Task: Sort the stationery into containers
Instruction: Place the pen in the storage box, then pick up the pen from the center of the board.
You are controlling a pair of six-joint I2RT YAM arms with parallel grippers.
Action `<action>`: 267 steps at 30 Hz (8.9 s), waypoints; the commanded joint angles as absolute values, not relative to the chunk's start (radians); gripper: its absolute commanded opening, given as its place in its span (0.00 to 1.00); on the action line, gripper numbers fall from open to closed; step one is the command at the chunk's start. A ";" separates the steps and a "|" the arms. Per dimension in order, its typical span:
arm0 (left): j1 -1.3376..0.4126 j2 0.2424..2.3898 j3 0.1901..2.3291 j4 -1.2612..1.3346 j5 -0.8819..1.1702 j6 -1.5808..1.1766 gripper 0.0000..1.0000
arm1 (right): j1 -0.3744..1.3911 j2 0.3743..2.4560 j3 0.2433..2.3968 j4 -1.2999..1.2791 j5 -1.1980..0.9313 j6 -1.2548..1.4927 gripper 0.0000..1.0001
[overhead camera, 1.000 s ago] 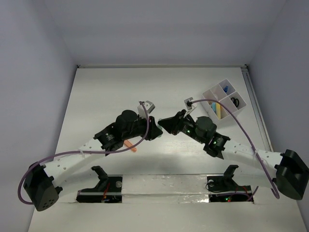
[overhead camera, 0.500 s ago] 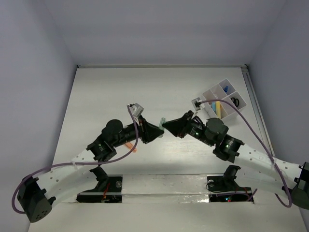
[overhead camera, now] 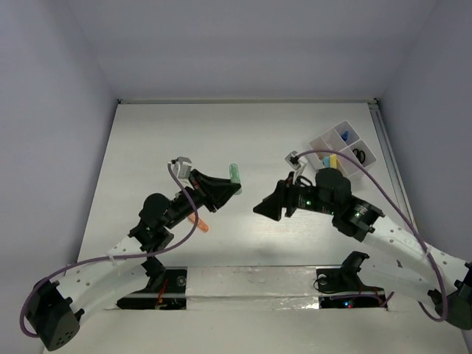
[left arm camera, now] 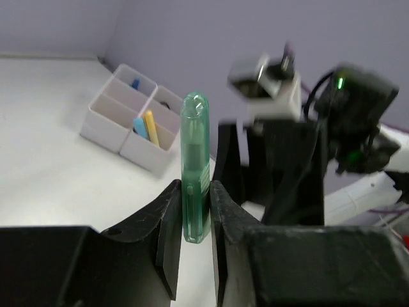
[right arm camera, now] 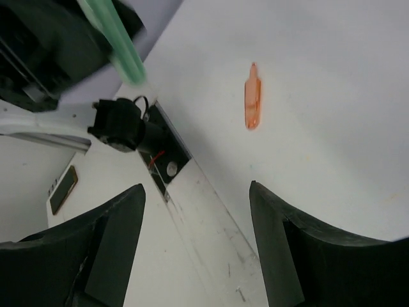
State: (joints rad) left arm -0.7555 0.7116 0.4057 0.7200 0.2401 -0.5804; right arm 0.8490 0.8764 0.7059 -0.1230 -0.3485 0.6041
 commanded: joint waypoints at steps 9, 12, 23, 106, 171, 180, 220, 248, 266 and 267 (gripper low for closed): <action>-0.756 0.727 0.298 0.943 0.494 -0.673 0.00 | 0.695 0.994 0.983 0.026 -0.664 0.443 0.80; -0.756 0.744 0.291 0.975 0.508 -0.692 0.00 | 0.695 1.043 1.011 0.076 -0.712 0.452 0.78; -0.756 0.822 0.307 1.037 0.514 -0.709 0.00 | 0.695 1.108 1.025 0.113 -0.782 0.477 0.63; -0.702 0.551 0.288 0.543 0.252 -0.615 0.98 | 0.439 0.716 0.775 -0.115 0.449 0.526 0.00; -0.830 0.330 0.464 0.298 -0.078 -0.583 0.99 | 0.664 1.281 0.908 -0.012 0.060 0.301 0.61; -0.830 0.252 0.710 0.002 -0.342 -0.440 0.99 | 1.011 1.606 1.087 0.035 0.006 0.315 0.62; -0.830 0.488 0.595 0.020 -0.479 -0.626 0.99 | 1.237 1.769 0.996 0.136 0.408 0.360 0.00; -0.821 0.765 0.405 0.350 -0.311 -0.704 0.65 | 1.198 1.347 0.818 0.104 0.469 0.368 0.00; -0.802 0.851 0.411 0.446 -0.299 -0.667 0.44 | 1.198 1.307 0.787 0.144 0.417 0.382 0.00; -0.802 0.854 0.410 0.451 -0.295 -0.666 0.40 | 1.198 1.304 0.785 0.146 0.416 0.383 0.00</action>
